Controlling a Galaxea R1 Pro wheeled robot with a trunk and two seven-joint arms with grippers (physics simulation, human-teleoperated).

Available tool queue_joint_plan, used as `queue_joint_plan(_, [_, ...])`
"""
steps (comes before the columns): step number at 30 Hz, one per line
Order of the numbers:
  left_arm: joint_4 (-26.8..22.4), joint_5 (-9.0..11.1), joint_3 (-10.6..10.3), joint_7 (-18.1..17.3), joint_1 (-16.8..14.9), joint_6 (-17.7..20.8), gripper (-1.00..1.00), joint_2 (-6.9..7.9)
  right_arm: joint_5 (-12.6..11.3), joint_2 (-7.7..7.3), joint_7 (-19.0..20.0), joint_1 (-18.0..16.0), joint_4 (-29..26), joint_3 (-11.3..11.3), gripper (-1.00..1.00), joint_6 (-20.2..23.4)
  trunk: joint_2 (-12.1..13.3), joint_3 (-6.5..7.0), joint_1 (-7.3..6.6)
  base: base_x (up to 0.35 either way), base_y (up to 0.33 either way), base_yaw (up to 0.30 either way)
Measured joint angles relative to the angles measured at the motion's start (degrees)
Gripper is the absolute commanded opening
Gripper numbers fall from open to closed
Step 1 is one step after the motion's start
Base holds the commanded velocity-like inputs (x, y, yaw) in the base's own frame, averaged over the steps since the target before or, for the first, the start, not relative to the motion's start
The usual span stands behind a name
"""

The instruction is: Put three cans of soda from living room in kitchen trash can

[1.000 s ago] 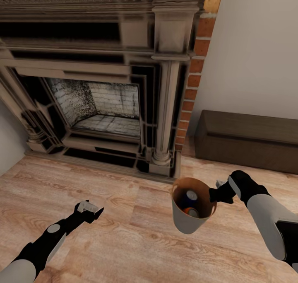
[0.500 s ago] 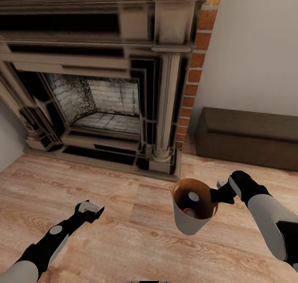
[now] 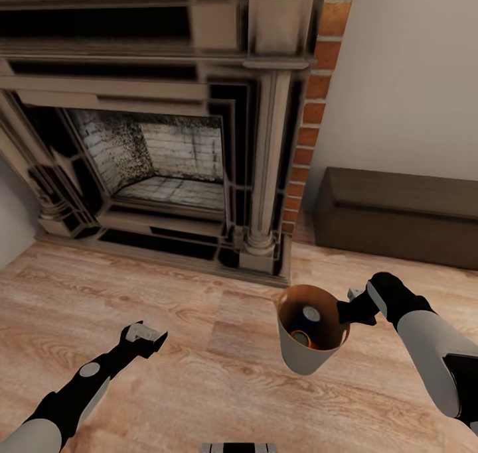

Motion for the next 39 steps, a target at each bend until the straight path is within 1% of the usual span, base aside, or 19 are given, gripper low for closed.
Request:
queue_joint_plan(9, [2.11,0.16,-0.07,0.0,0.0,-0.09,1.0,0.0,0.17,0.0,-0.01,0.09,-0.06,0.04,-1.0,-0.01,-3.61,-1.62,1.98,0.0,0.0,0.0])
queue_joint_plan(34, [2.33,0.27,-0.06,0.0,0.0,-0.18,1.0,0.0,0.13,0.02,0.0,0.12,-0.19,0.02,-1.0,-0.01,-3.63,-1.62,1.98,0.0,0.0,0.0])
queue_joint_plan(39, [2.33,0.19,-0.07,0.0,0.0,-0.18,1.0,0.0,0.21,0.0,-0.01,0.13,-0.19,0.08,-1.0,-0.01,-5.61,-2.51,3.08,0.0,0.0,0.0])
